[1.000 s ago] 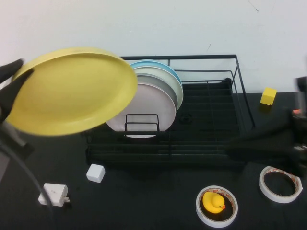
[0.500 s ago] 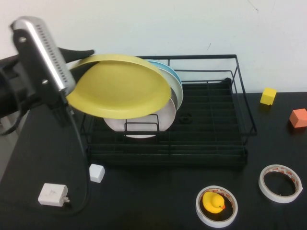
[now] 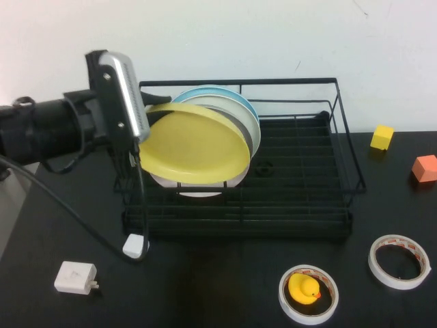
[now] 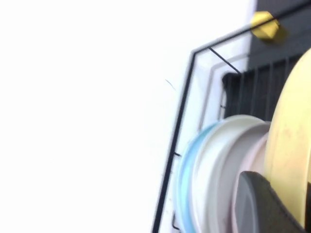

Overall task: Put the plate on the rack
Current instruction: Place the plate on the rack

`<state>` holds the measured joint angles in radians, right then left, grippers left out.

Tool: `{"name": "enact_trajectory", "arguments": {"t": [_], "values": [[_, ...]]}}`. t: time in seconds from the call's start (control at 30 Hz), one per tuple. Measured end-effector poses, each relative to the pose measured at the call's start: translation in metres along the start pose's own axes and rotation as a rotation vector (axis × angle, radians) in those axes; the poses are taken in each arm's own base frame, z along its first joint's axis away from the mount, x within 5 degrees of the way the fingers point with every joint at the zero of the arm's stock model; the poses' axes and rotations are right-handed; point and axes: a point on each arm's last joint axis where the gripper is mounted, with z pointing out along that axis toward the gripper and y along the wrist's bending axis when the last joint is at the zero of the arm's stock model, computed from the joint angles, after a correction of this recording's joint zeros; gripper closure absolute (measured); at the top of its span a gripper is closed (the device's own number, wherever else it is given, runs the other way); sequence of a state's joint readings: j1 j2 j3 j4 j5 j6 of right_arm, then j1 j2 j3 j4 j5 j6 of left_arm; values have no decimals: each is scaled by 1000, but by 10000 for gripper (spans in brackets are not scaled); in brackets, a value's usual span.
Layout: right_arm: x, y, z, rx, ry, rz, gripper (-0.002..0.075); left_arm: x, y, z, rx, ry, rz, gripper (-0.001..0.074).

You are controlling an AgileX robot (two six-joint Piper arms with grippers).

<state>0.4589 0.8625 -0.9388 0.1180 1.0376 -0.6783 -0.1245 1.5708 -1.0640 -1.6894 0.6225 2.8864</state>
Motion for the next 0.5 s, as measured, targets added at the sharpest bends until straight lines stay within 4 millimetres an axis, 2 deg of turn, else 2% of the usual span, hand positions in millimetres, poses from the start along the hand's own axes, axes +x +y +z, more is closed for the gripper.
{"name": "enact_trajectory", "arguments": {"t": [0.17, 0.4, 0.5], "values": [[1, 0, 1, 6, 8, 22, 725, 4, -3, 11, 21, -2, 19, 697], [1, -1, 1, 10, 11, 40, 725, -1, 14, 13, -21, -15, 62, 697], [2, -1, 1, 9, 12, 45, 725, 3, 15, 19, -17, -15, 59, 697]]}}
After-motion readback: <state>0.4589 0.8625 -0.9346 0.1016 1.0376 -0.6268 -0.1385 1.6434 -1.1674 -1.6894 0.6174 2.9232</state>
